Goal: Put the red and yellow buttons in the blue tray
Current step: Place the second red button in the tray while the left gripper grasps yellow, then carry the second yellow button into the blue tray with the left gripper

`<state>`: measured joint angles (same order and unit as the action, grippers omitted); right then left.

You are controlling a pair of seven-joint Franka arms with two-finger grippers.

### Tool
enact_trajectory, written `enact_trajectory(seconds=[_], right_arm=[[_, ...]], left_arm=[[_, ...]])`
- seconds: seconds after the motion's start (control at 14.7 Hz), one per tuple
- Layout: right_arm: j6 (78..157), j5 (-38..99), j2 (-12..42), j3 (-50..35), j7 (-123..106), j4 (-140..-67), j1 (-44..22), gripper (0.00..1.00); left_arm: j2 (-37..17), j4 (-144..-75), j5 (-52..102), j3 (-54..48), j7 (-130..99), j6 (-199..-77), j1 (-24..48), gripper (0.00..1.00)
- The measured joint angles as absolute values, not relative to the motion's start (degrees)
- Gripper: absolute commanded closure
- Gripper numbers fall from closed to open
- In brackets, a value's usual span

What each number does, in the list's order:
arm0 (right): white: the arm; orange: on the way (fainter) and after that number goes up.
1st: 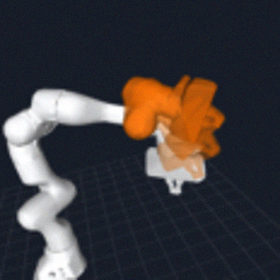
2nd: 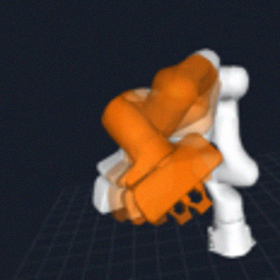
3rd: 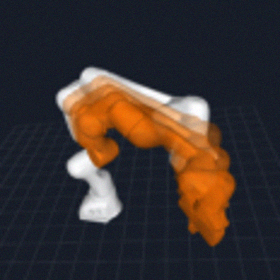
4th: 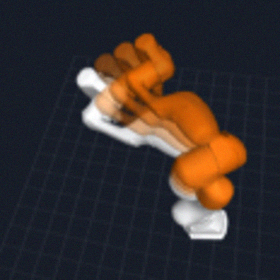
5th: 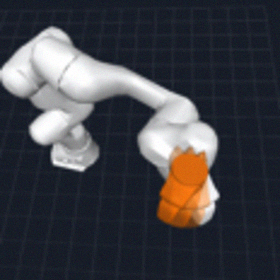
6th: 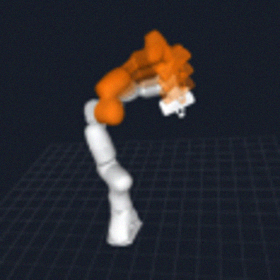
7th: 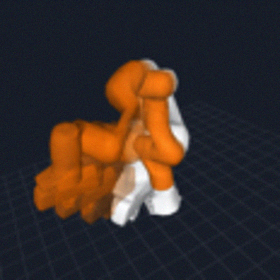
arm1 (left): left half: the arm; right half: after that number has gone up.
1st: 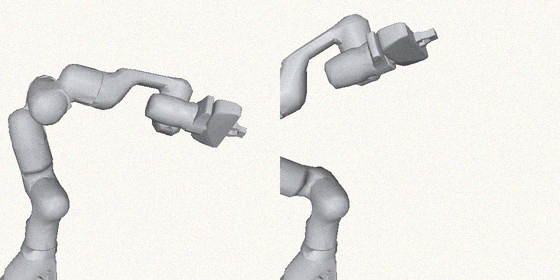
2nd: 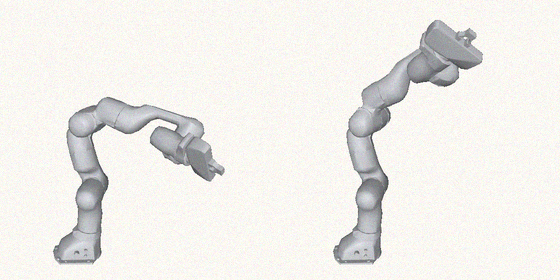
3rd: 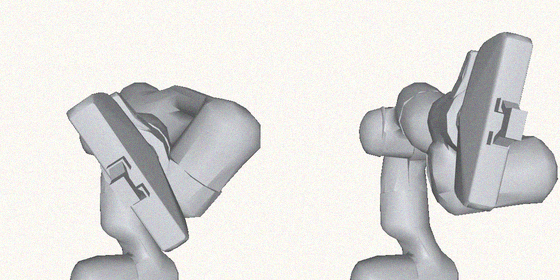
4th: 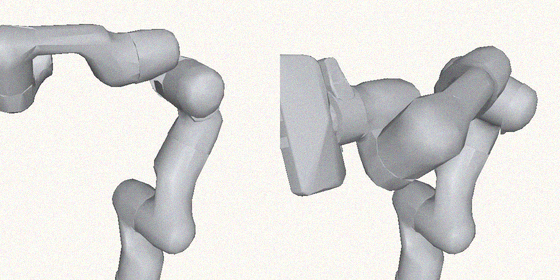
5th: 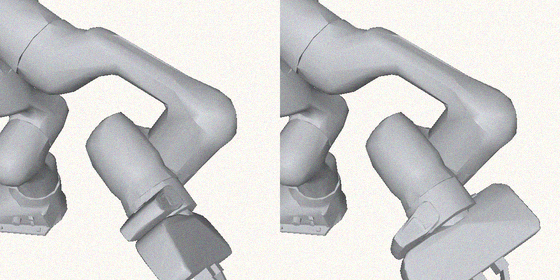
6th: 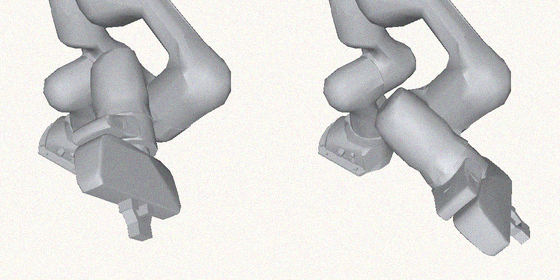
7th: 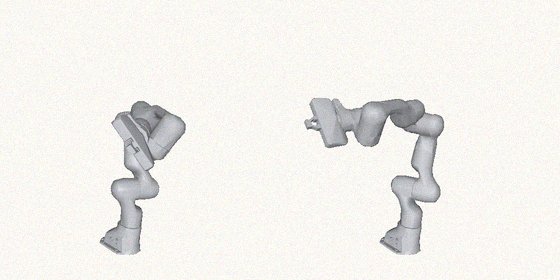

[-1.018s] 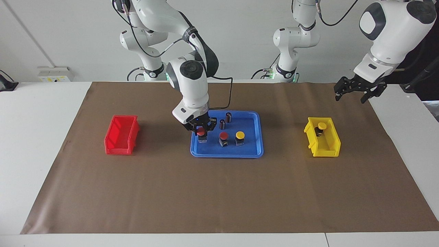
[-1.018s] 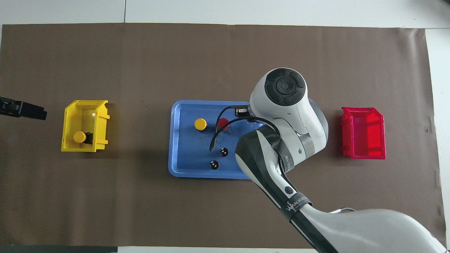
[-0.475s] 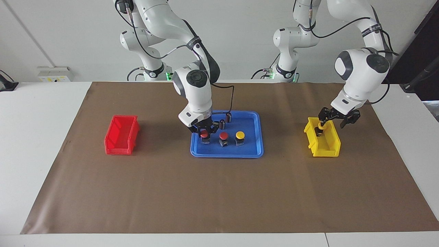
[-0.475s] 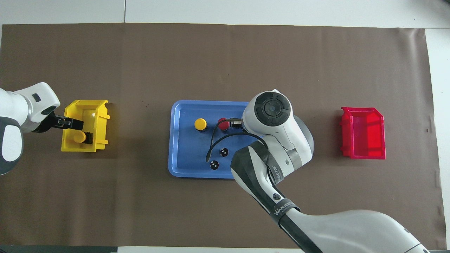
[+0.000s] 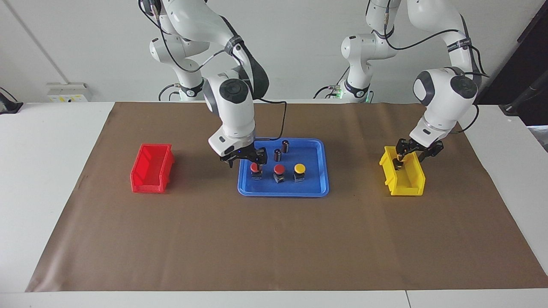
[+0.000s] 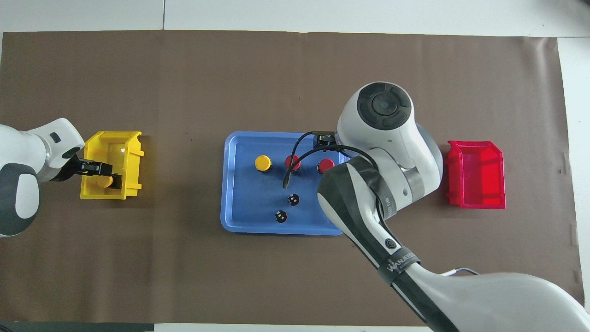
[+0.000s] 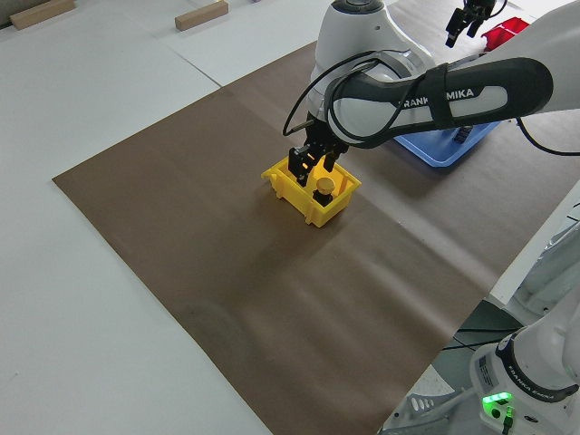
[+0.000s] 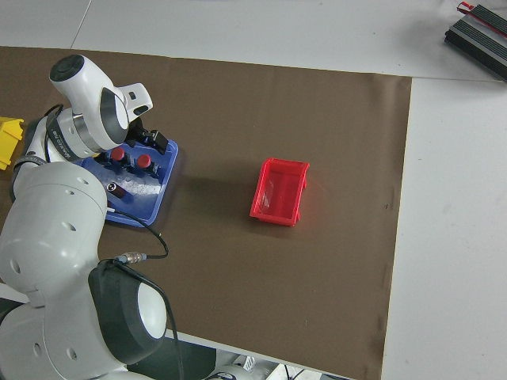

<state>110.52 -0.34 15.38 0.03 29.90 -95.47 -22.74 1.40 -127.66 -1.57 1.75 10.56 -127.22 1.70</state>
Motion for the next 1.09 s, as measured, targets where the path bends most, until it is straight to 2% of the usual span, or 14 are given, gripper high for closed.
enact_trajectory(seconds=[0.2,0.48,0.61,0.75,0.81,0.88,0.95,1.02,1.09], right_arm=[[99.6,-0.3,10.9,0.3,19.5,-89.7,-14.2,0.0],[87.1,-0.3,0.9,0.5,9.8,-88.7,-4.8,0.0],[83.7,-0.4,-2.2,0.8,6.6,-88.4,-1.1,0.0],[83.6,-0.4,-2.8,1.2,1.8,-88.5,3.0,0.0],[83.7,-0.4,-2.5,1.4,-0.6,-88.7,4.7,0.0],[83.7,-0.6,-2.0,1.6,-2.0,-88.9,5.7,0.0],[83.7,-1.3,-1.6,1.6,-2.6,-88.9,6.0,0.0],[83.7,-1.8,-1.4,1.6,-2.6,-89.0,5.9,0.0],[83.7,-2.3,-1.3,1.6,-2.6,-89.0,5.7,0.0]], left_arm=[[1.4,-127.8,-1.6,1.5,6.6,-127.2,1.8,0.32],[1.4,-128.9,-1.6,1.3,4.2,-127.2,1.9,0.32],[1.5,-129.5,-1.6,1.3,3.5,-127.2,1.9,0.32],[1.5,-130.0,-1.6,1.2,2.2,-127.2,1.9,0.34],[1.5,-130.2,-1.6,1.2,2.0,-127.2,1.9,0.41],[1.5,-130.3,-1.6,1.2,1.9,-127.2,1.9,0.54],[1.6,-130.5,-1.6,1.2,1.7,-127.2,1.9,0.78],[1.6,-130.7,-1.6,1.2,1.7,-127.2,1.9,0.97],[1.6,-130.8,-1.6,1.2,1.7,-127.2,1.9,0.98]])
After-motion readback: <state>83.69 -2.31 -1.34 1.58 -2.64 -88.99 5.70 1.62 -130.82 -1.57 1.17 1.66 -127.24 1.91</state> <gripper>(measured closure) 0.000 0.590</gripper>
